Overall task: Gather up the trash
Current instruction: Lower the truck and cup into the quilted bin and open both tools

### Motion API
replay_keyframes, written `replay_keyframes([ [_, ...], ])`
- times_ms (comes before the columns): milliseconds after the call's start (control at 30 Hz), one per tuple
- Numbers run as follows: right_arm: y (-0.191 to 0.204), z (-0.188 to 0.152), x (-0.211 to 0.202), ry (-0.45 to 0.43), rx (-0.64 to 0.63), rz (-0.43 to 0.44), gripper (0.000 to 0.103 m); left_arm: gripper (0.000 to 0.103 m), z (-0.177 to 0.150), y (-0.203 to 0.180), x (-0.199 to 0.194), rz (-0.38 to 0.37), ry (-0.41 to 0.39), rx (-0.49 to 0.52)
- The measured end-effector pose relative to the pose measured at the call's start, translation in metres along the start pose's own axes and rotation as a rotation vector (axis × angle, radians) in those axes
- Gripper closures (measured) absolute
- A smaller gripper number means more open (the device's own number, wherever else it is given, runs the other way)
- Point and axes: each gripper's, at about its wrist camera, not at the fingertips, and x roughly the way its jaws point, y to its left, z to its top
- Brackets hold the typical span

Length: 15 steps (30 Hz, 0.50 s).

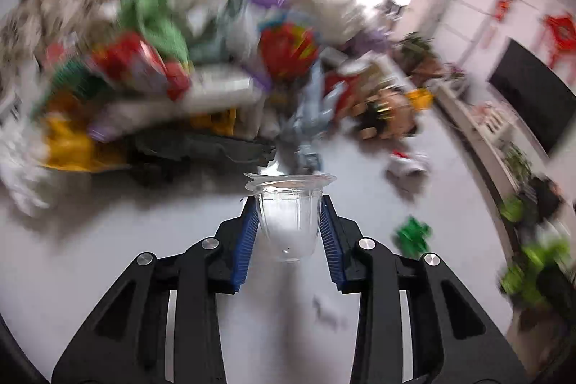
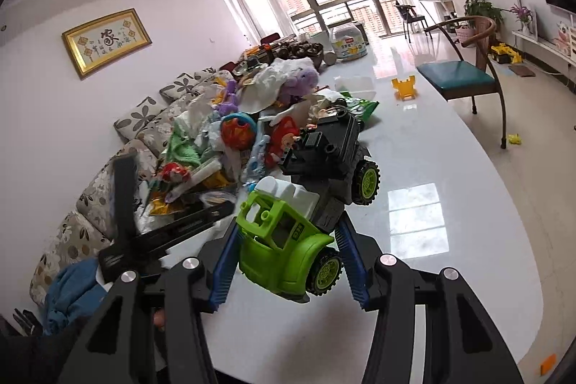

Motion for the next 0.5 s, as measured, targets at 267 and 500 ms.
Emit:
replay_keyframes([
  [267, 0.07, -0.034, -0.049, 0.018, -0.102, 0.134, 0.052, 0.069, -0.067, -0.005, -0.168, 0.006, -0.146, 0.297],
  [500, 0.116, -0.144, -0.028, 0.329, -0.18, 0.186, 0.052, 0.069, -0.174, 0.069, -0.151, 0.057, 0.175, 0.223],
])
